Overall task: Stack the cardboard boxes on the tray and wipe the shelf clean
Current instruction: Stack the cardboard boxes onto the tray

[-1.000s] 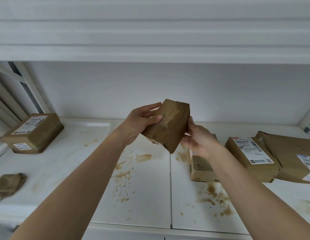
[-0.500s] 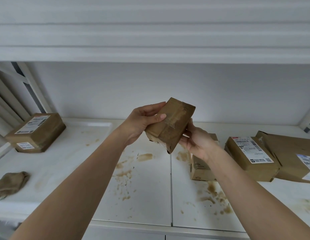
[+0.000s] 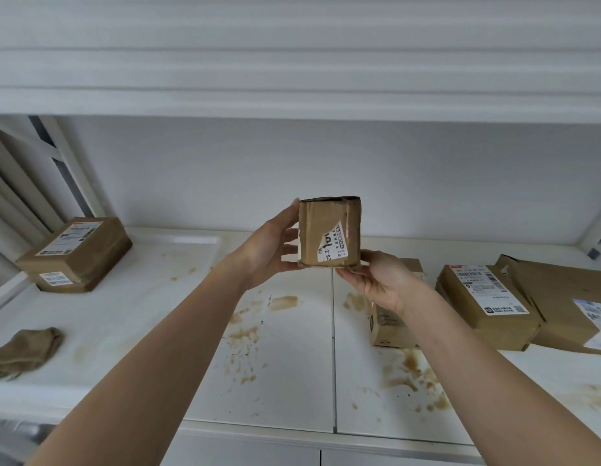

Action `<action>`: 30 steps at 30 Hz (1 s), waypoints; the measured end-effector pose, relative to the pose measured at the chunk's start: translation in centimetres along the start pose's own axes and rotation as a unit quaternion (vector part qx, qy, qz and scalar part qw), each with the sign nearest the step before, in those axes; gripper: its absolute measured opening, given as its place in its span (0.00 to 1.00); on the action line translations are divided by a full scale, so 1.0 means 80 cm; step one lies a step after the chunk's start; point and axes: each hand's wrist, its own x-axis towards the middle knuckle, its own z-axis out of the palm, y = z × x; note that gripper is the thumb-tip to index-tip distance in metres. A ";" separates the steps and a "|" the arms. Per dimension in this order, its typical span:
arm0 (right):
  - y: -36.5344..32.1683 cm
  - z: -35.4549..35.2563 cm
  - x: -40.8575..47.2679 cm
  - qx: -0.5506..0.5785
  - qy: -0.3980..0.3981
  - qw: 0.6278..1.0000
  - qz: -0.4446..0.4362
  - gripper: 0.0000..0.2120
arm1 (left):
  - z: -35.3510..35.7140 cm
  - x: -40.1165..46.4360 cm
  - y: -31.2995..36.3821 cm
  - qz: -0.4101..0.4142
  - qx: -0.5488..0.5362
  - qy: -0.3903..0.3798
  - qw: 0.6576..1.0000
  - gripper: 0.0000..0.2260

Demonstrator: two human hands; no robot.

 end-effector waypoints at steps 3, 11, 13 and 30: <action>0.003 0.003 -0.001 -0.003 0.005 1.000 0.003 0.14 | -0.003 -0.004 0.000 0.001 0.010 -0.006 1.000 0.26; 0.006 0.013 -0.016 -0.229 0.016 0.973 -0.017 0.11 | -0.012 -0.012 -0.008 -0.021 -0.009 0.061 0.998 0.27; 0.007 0.015 -0.018 -0.265 0.012 0.964 -0.033 0.10 | -0.019 -0.014 -0.009 -0.062 -0.013 0.118 0.991 0.30; 0.046 0.047 0.006 -0.270 -0.054 0.961 -0.024 0.12 | -0.083 -0.042 -0.037 -0.172 -0.044 0.245 0.953 0.29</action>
